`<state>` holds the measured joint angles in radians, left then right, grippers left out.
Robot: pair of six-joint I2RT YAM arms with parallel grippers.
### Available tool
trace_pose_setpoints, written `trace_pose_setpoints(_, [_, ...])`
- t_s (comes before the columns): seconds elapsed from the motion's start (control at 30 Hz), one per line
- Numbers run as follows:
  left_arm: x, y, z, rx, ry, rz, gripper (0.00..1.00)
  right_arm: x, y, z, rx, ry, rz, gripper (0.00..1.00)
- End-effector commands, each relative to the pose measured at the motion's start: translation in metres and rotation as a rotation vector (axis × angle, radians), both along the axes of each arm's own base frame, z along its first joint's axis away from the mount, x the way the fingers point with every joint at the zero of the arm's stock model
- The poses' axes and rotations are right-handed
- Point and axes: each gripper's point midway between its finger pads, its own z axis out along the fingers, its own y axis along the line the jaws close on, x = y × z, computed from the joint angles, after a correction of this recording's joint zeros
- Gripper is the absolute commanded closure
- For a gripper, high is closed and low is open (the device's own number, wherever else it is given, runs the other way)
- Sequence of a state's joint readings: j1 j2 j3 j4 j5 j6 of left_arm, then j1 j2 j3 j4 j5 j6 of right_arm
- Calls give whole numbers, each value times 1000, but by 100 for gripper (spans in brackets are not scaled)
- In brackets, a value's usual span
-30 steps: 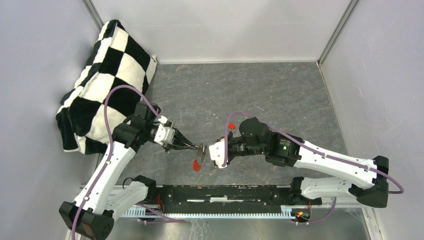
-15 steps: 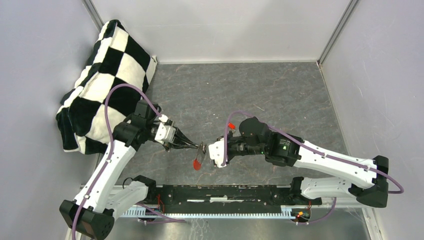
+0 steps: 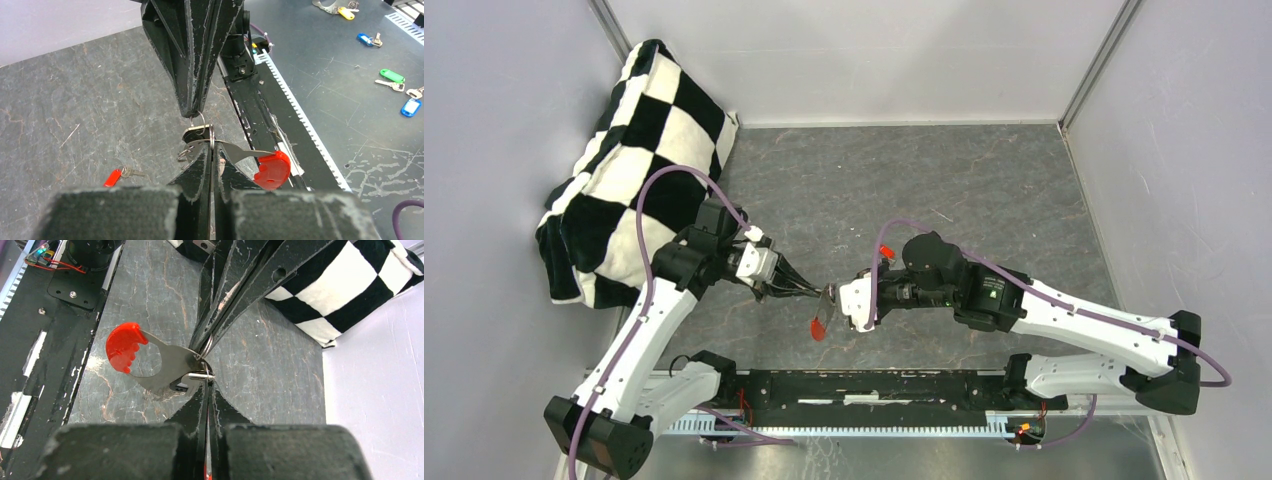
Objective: Put the keys on the keyring
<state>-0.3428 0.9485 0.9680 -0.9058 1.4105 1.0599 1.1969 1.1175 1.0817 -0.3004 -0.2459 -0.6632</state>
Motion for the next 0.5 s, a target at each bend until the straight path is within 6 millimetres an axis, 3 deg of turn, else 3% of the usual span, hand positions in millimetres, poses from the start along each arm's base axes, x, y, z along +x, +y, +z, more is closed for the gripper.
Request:
trace_pose_setpoints(0.0, [1, -2, 13, -9, 1, -1, 98, 0, 9, 29, 71, -28, 18, 100])
trace_pose_setpoints(0.47, [3, -2, 13, -7, -3, 1, 98, -2, 10, 26, 64, -25, 37, 100])
